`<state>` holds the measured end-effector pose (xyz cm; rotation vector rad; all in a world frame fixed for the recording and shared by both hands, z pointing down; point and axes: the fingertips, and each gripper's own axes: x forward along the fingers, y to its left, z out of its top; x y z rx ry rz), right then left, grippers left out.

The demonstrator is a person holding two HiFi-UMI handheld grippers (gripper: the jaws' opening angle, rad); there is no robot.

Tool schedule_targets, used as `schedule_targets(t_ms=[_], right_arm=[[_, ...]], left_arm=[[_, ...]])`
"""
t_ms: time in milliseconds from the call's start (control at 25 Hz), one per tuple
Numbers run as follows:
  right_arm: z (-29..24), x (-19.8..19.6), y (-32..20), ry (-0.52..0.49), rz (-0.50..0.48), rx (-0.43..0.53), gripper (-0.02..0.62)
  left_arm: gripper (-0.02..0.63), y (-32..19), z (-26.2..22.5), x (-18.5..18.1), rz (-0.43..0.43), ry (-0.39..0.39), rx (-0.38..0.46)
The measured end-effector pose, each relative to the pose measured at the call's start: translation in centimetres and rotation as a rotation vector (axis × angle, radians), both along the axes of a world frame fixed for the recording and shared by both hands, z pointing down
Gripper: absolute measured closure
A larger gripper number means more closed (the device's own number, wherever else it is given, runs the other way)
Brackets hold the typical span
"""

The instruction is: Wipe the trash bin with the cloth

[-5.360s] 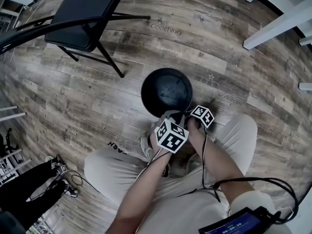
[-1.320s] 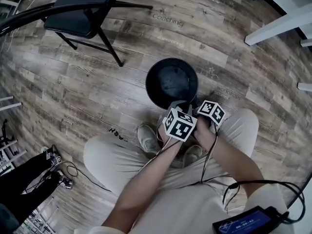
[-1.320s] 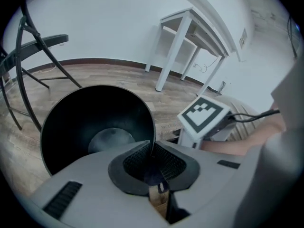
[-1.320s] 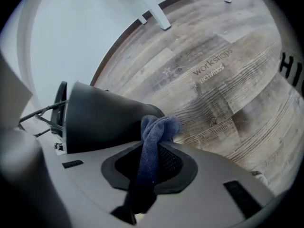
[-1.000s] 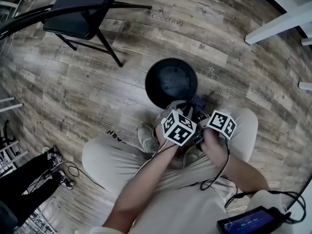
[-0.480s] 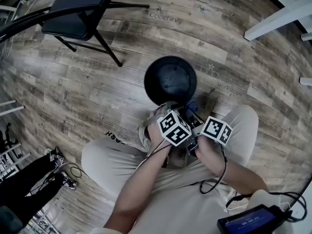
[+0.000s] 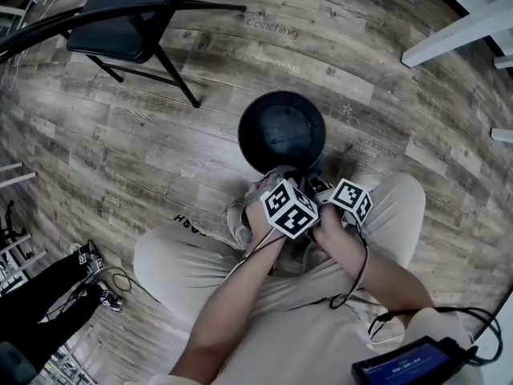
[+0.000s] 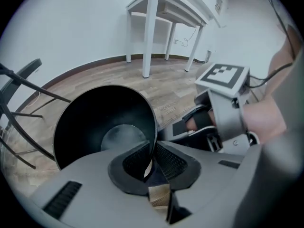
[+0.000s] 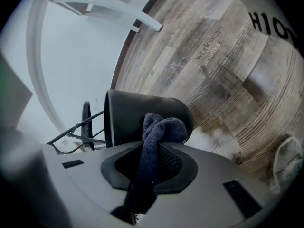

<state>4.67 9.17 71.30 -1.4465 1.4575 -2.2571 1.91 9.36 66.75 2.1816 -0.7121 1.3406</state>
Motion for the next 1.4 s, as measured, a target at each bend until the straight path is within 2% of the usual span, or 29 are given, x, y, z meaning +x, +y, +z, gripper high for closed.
schedule_targets(t_ms=[160,400,480,680,840,960,1080,1120,1200,1280,1400], right_arm=[[3.8,0.2,0.3,0.033,0.025,-0.077,0.526],[9.9,0.8,0.1,0.158,0.007,-0.157,0.526],[11.9,1.3,-0.3,0.191,0.008,-0.171,0.526],[15.2,2.6,-1.4,0.249,0.005,-0.183,0.526],[17.0,3.0,-1.8,0.251,-0.026,-0.19,0.526],[17.0,2.9,-1.8,0.255,-0.047,-0.204,0.526],[15.0,2.5,-1.4,0.258,-0.063,-0.224,0.526],[14.2,2.3,-1.4,0.259,-0.072,-0.22,0.526],[12.5,1.9,-1.2,0.259,-0.088,-0.209,0.526],[10.8,1.5,-0.8,0.252,-0.111,-0.201,0.526],[7.9,1.2,-0.1,0.231,-0.149,-0.187,0.526]], left_arm=[[0.552,-0.2,-0.1,0.5,-0.032,0.037,-0.01],[0.561,-0.7,-0.2,1.1,-0.058,0.051,-0.001],[0.561,-0.9,-0.3,1.2,-0.103,0.075,-0.009],[0.56,-1.7,-0.7,1.4,-0.286,0.208,-0.041],[0.56,-1.8,-0.9,1.6,-0.312,0.231,-0.018],[0.561,-1.8,-1.4,1.7,-0.287,0.229,-0.009],[0.566,-1.7,-2.9,1.8,-0.194,0.21,0.009],[0.555,-1.7,-3.3,1.7,-0.145,0.19,0.019],[0.484,-1.8,-3.8,1.1,-0.045,0.127,0.052],[0.474,-2.2,-4.7,0.2,0.016,0.08,0.079],[0.453,-2.0,-6.0,-2.2,0.09,0.005,0.066]])
